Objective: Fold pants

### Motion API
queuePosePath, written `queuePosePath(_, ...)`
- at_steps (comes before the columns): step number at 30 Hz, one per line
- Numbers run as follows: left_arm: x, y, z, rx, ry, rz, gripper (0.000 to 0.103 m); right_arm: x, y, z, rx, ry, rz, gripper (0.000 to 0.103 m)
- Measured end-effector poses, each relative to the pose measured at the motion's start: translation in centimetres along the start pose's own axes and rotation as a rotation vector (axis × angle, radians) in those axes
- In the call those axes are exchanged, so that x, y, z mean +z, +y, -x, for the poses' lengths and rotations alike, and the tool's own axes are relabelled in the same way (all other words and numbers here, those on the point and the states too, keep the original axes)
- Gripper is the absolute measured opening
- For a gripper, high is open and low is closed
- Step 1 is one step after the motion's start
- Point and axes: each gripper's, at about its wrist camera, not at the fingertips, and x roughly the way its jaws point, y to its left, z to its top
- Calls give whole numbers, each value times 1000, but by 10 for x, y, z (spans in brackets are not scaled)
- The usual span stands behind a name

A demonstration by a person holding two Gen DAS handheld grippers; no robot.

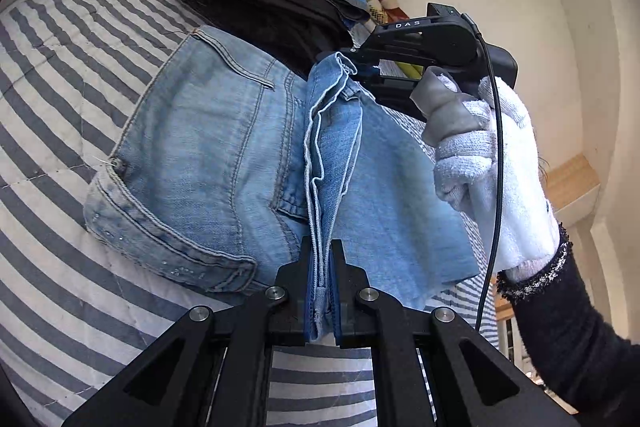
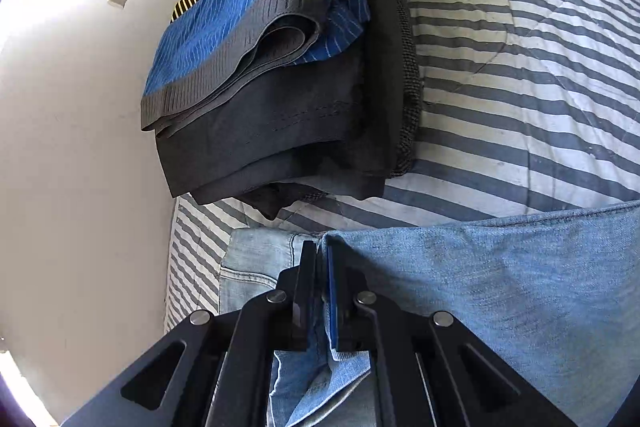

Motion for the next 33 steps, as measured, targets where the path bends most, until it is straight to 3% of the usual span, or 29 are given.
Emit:
queuePosePath(6,5,9,8,65,-13,21,6,1,23,-17,-8,-2,60,5)
queuePosePath(8,5,5,6,77,-13,9,6,5,31,-25,-40,7,126,14)
queuePosePath(13,5,1,2,89,-8,2,6,16,30,10,154,-34,97,30)
queuePosePath(15,5,0,4,85,-6,6,7,11,32,32,154,-70,152,33)
queuePosePath(21,2,-4,10,121,-4,-28,7,-47,15,44,-62,-61,311,33)
queuePosePath(25,6,-3,8,140,-10,-12,9,-91,-6,15,-112,-6,347,33)
queuePosePath(28,15,-2,2,155,-16,18,9,-118,0,3,-199,-84,455,33)
queuePosePath(29,19,-4,3,169,-29,15,10,-124,1,8,-193,-89,469,33)
queuePosePath(31,26,-12,14,240,-88,-9,32,-133,-9,34,-59,-72,432,33)
queuePosePath(33,31,-24,25,234,-145,-31,36,-144,-29,78,-22,-119,398,33)
